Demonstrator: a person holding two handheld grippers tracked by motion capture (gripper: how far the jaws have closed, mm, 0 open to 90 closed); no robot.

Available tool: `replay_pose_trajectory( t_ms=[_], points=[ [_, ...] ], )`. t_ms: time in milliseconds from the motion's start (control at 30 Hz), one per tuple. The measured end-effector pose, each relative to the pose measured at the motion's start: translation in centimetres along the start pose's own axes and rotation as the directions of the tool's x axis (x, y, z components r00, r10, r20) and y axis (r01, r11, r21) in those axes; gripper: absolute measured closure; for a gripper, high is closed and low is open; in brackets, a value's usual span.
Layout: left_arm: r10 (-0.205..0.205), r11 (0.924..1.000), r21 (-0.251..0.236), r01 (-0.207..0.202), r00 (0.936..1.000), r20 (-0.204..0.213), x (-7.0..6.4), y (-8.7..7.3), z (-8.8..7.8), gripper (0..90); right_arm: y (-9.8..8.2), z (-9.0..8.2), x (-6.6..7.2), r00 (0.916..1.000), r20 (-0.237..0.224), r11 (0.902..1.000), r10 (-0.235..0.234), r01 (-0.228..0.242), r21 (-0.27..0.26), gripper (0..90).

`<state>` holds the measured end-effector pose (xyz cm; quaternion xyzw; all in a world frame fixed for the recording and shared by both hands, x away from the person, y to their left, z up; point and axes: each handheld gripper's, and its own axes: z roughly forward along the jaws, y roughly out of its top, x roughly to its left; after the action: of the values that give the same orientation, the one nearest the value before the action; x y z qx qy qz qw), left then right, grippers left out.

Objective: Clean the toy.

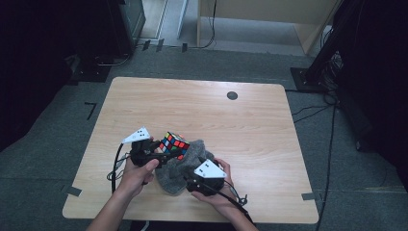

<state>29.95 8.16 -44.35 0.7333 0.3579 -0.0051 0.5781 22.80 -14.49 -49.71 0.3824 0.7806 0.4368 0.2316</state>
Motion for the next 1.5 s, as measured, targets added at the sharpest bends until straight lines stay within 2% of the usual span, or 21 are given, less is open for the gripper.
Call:
replay_pose_trajectory(
  t_ms=[67, 100, 200, 300, 333, 400, 467, 500, 533, 567, 633, 667, 733, 833, 1100, 1200, 1267, 1300, 1400, 1433, 1500],
  points=[
    [0.003, 0.9999, -0.013, -0.003, 0.9999, -0.012, -0.1, -0.2, -0.1, 33.7, -0.3, 1.1, 0.3, 0.9999, 0.011, 0.9973, 0.002, -0.003, 0.073, 39.9],
    [0.008, 0.9998, -0.020, -0.009, 0.9998, -0.019, -0.1, -0.3, -0.1, 33.7, -0.8, 1.4, 0.1, 0.9988, 0.047, 0.9939, -0.015, 0.010, 0.110, 54.9],
    [0.048, 0.9983, -0.032, -0.050, 0.9978, -0.046, -0.3, -0.5, -0.4, 33.7, -1.0, 0.8, -1.7, 0.9994, 0.022, 0.9905, 0.026, -0.029, 0.135, 70.9],
    [0.094, 0.9948, -0.032, -0.097, 0.9924, -0.080, -0.6, -0.7, -0.4, 33.7, -1.1, 0.1, -3.0, 0.9980, 0.060, 0.9901, -0.019, 0.011, 0.140, 72.5],
    [0.115, 0.9927, -0.022, -0.118, 0.9879, -0.104, -0.7, -0.9, -0.2, 33.8, -1.5, -0.6, -4.2, 0.9887, 0.133, 0.9864, -0.069, 0.048, 0.157, 69.3],
    [0.121, 0.9923, -0.014, -0.123, 0.9863, -0.112, -0.7, -1.0, -0.1, 33.8, -1.9, -1.4, -5.7, 0.9792, 0.198, 0.9871, -0.045, 0.014, 0.159, 59.0],
    [0.136, 0.9906, 0.001, -0.137, 0.9838, -0.116, -0.7, -1.2, 0.1, 33.8, -1.9, -2.0, -6.5, 0.9779, 0.209, 0.9900, -0.009, -0.021, 0.140, 54.5],
    [0.140, 0.9901, 0.003, -0.141, 0.9834, -0.116, -0.7, -1.2, 0.2, 33.8, -1.5, -3.3, -7.5, 0.9835, 0.148, 0.9928, 0.104, -0.111, 0.043, 46.4],
    [0.148, 0.9889, 0.007, -0.149, 0.9817, -0.119, -0.8, -1.3, 0.3, 33.8, -1.5, -3.3, -7.5, 0.9835, 0.148, 0.9928, 0.104, -0.111, 0.043, 46.4],
    [0.163, 0.9866, 0.010, -0.163, 0.9787, -0.125, -0.9, -1.4, 0.5, 33.8, -0.6, -4.3, -7.5, 0.9808, 0.056, 0.9810, 0.187, -0.183, -0.063, 38.4],
    [0.172, 0.9850, 0.012, -0.172, 0.9773, -0.123, -1.0, -1.4, 0.5, 33.8, -0.2, -4.5, -7.1, 0.9802, 0.027, 0.9758, 0.196, -0.192, -0.105, 34.7],
    [0.184, 0.9828, 0.014, -0.184, 0.9750, -0.124, -1.1, -1.5, 0.6, 33.9, 0.6, -4.2, -5.7, 0.9855, -0.012, 0.9761, 0.169, -0.169, -0.136, 24.3],
    [0.217, 0.9761, 0.016, -0.217, 0.9676, -0.129, -1.4, -1.7, 0.8, 33.9, 1.1, -2.8, -4.1, 0.9891, -0.026, 0.9840, 0.145, -0.147, -0.100, 17.4],
    [0.243, 0.9698, 0.010, -0.244, 0.9608, -0.134, -1.8, -1.8, 0.7, 33.8, 0.5, -0.1, -2.6, 0.9943, 0.056, 0.9952, 0.091, -0.093, 0.030, 15.2],
    [0.266, 0.9604, -0.057, -0.273, 0.9580, -0.108, -1.8, -1.9, -0.2, 33.8, -1.3, 0.6, -4.1, 0.9912, 0.107, 0.9759, 0.077, -0.097, 0.195, 23.9],
    [0.304, 0.9471, -0.071, -0.313, 0.9458, -0.115, -2.3, -2.0, -0.2, 33.8, -2.3, 0.5, -4.2, 0.9940, 0.100, 0.9792, 0.045, -0.064, 0.193, 31.0],
    [0.329, 0.9386, -0.068, -0.338, 0.9371, -0.115, -2.5, -2.2, -0.1, 33.8, -2.5, 0.3, -4.6, 0.9917, 0.115, 0.9814, 0.059, -0.078, 0.175, 43.9],
    [0.344, 0.9339, -0.063, -0.352, 0.9322, -0.114, -2.6, -2.4, 0.0, 33.8, -2.6, 0.1, -5.1, 0.9903, 0.124, 0.9823, 0.063, -0.083, 0.168, 60.4],
    [0.391, 0.9156, -0.054, -0.398, 0.9138, -0.110, -3.0, -2.7, 0.2, 33.8, -2.6, -0.2, -6.0, 0.9897, 0.103, 0.9808, 0.099, -0.115, 0.157, 69.9],
    [0.406, 0.9095, -0.046, -0.413, 0.9067, -0.114, -3.1, -2.8, 0.3, 33.8, -2.3, -1.1, -6.9, 0.9822, 0.076, 0.9751, 0.172, -0.180, 0.129, 73.5],
    [0.449, 0.8911, -0.006, -0.454, 0.8829, -0.139, -3.4, -3.1, 0.6, 33.8, -2.0, -1.7, -7.0, 0.9797, 0.055, 0.9768, 0.193, -0.197, 0.083, 73.9]
  ],
)
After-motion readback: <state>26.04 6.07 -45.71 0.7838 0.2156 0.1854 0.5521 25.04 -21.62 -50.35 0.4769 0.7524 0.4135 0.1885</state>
